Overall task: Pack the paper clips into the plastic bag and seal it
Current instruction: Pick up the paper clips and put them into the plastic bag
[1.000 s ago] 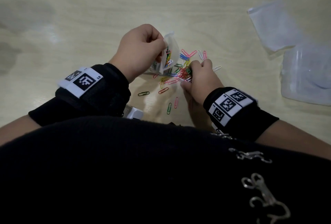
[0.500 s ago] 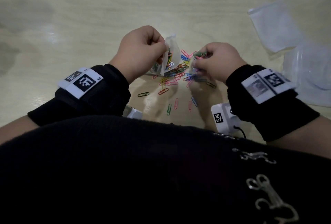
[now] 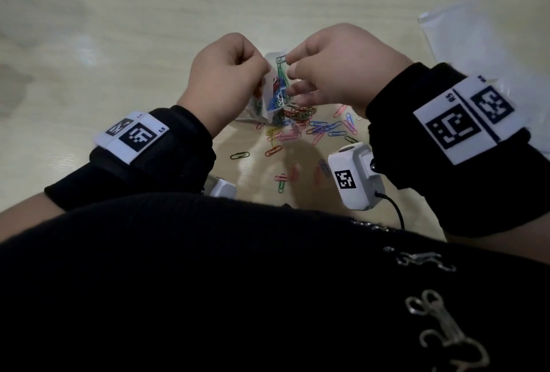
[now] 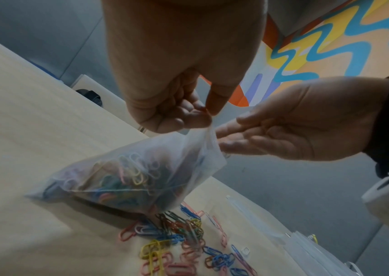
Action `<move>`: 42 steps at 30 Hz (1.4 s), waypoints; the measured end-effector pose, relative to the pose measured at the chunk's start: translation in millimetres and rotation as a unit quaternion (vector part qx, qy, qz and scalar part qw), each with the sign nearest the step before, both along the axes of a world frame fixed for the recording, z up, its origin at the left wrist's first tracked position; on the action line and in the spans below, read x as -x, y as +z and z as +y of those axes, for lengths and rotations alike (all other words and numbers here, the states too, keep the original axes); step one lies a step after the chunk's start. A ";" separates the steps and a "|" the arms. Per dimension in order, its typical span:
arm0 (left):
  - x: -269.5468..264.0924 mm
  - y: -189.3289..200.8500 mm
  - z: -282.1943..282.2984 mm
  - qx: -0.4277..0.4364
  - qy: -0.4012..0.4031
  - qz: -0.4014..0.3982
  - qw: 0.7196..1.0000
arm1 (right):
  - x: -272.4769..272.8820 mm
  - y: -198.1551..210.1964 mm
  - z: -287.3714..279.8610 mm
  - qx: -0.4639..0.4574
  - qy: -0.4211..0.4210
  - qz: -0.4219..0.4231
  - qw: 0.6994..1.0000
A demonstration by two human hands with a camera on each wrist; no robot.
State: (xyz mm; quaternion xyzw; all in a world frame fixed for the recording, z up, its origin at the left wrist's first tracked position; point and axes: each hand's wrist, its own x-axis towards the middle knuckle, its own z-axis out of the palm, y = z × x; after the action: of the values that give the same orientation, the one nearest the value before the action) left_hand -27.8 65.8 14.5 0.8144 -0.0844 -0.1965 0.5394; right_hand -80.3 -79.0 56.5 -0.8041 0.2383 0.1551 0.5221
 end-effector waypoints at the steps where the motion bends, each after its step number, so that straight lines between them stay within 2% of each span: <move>1: -0.7 0.6 0.4 0.006 0.007 0.000 1.000 | -1.4 -0.8 -2.9 -0.024 -0.027 -0.010 0.999; 3: -1.9 1.7 1.3 0.020 0.027 -0.004 0.999 | -0.9 -2.3 -6.1 -0.024 -0.076 -0.034 0.996; 4: -2.5 2.2 1.8 0.025 0.036 -0.007 0.999 | -1.8 -8.7 -11.2 0.012 -0.087 -0.040 0.995; 6: -4.6 3.7 3.9 0.033 0.054 -0.013 0.998 | -2.8 -29.0 -22.2 0.129 -0.056 -0.005 0.990; 8: -7.3 5.5 6.1 0.046 0.072 -0.017 0.996 | -0.2 -56.1 -33.1 0.235 -0.023 0.046 0.971; 10: -10.2 6.6 8.3 0.061 0.089 -0.022 0.994 | 4.6 -80.1 -35.1 0.249 0.020 0.080 0.965; 15: -13.4 7.2 12.0 0.078 0.116 -0.033 0.990 | 5.6 -108.4 -6.2 0.270 0.188 0.021 0.944; 20: -16.6 9.0 13.8 0.080 0.121 -0.035 0.989 | 9.1 -99.8 32.9 0.297 0.356 0.002 0.886; 22: -18.6 9.3 15.8 0.079 0.121 -0.035 0.989 | 18.4 -97.9 36.7 0.321 0.407 -0.033 0.854; 24: -19.9 9.4 17.3 0.082 0.122 -0.034 0.989 | 29.2 -101.6 32.7 0.314 0.433 -0.070 0.842; 28: -18.5 9.2 17.0 0.080 0.114 -0.029 0.990 | 44.7 -106.2 17.7 0.320 0.399 -0.141 0.848; 31: -15.6 8.6 15.2 0.077 0.103 -0.018 0.992 | 47.5 -99.3 9.9 0.365 0.398 -0.095 0.836; 33: -12.9 8.5 13.0 0.065 0.087 -0.016 0.994 | 46.3 -96.9 3.5 0.373 0.376 -0.085 0.844; 36: -9.4 9.8 10.5 0.043 0.056 -0.020 0.997 | 39.0 -90.4 2.9 0.343 0.302 -0.069 0.887; 39: -9.2 10.8 9.4 0.027 0.040 -0.024 0.999 | 29.5 -81.8 -1.9 0.296 0.178 -0.004 0.938; 40: -9.8 10.8 9.4 0.023 0.037 -0.024 0.999 | 27.6 -78.4 -3.1 0.256 0.119 0.007 0.959; 42: -10.4 10.3 9.9 0.012 0.028 -0.022 0.999 | 24.4 -70.0 -4.3 0.118 -0.009 0.005 0.993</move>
State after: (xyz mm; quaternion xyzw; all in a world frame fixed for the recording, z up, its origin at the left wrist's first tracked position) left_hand -17.3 75.7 24.7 0.8140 -0.0757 -0.1628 0.5525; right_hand -104.7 -83.4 -13.5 -0.8575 0.2642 0.1250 0.4234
